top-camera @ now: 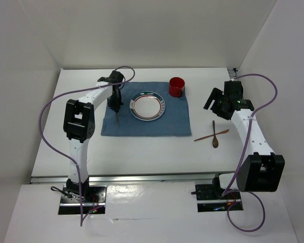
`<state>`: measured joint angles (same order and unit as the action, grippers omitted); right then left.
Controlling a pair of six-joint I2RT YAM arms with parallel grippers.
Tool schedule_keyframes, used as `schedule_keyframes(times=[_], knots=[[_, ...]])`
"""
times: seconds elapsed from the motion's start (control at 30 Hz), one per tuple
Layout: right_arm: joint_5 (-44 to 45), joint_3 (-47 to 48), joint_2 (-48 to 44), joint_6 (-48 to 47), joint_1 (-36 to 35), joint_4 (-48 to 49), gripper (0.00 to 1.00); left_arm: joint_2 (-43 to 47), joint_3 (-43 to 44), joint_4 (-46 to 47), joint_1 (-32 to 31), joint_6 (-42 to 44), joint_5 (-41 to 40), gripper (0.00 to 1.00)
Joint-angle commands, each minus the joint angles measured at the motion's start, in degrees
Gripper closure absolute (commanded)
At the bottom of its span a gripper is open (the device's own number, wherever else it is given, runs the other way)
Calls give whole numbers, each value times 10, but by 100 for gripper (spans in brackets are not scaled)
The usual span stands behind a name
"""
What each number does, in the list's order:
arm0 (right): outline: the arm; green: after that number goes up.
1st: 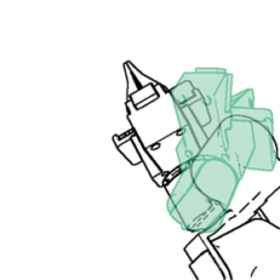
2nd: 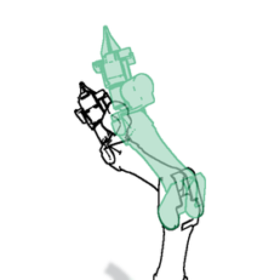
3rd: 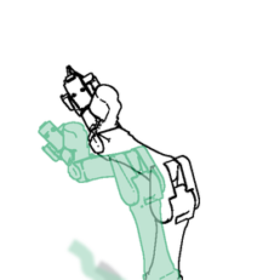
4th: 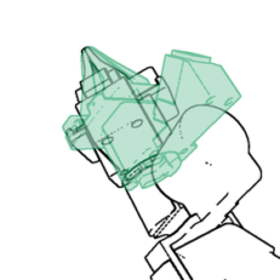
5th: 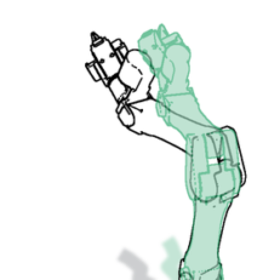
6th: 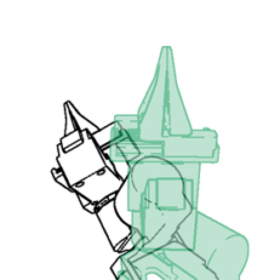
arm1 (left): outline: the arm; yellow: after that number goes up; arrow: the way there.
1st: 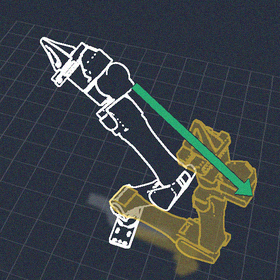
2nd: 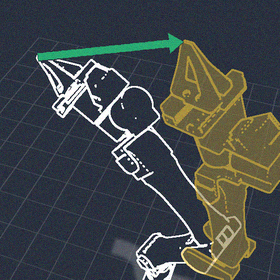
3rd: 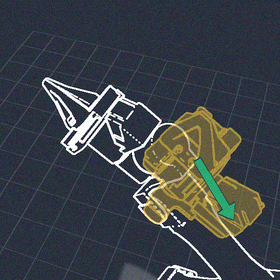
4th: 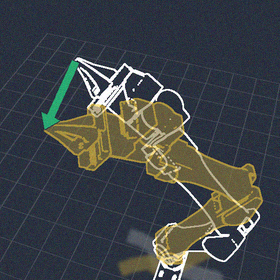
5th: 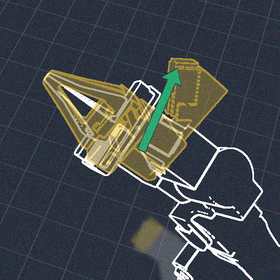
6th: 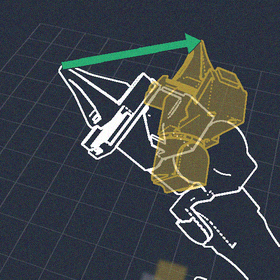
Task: Set the dinner table for one person
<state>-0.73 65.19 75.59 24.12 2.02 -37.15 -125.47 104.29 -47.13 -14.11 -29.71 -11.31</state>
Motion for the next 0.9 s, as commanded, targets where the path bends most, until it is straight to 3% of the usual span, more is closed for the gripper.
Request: schedule_keyframes(times=[0.0, 0.1, 0.17, 0.27, 0.33, 0.4, 0.47, 0.57, 0.87], knots=[[44, 10, -2, -6, 2, -39, 17, -10, 21, 34, 0, 24, 7, 100], [64, -8, 12, -6, 2, -55, 18, -28, 14, 35, 0, 29, 7, 94], [64, -23, 19, -6, 2, -60, 19, -35, 21, 35, 0, 29, 13, 77], [69, -23, 31, 1, 2, -60, 25, -18, 8, 28, -5, 29, 13, 62], [79, -16, 46, 7, 2, -60, 28, 0, -6, 35, -5, 29, 7, 36], [85, -10, 65, 15, 2, -68, 29, 22, -24, 35, -11, 34, 7, 25], [72, -10, 76, 29, 7, -68, 29, 56, -30, 35, -17, 34, 1, 4], [27, -36, 83, 58, 7, -56, 30, 107, -44, 27, -28, 34, -14, 2], [33, -81, 142, 151, 7, -44, 30, 224, -91, 22, -61, 12, -28, 2]])
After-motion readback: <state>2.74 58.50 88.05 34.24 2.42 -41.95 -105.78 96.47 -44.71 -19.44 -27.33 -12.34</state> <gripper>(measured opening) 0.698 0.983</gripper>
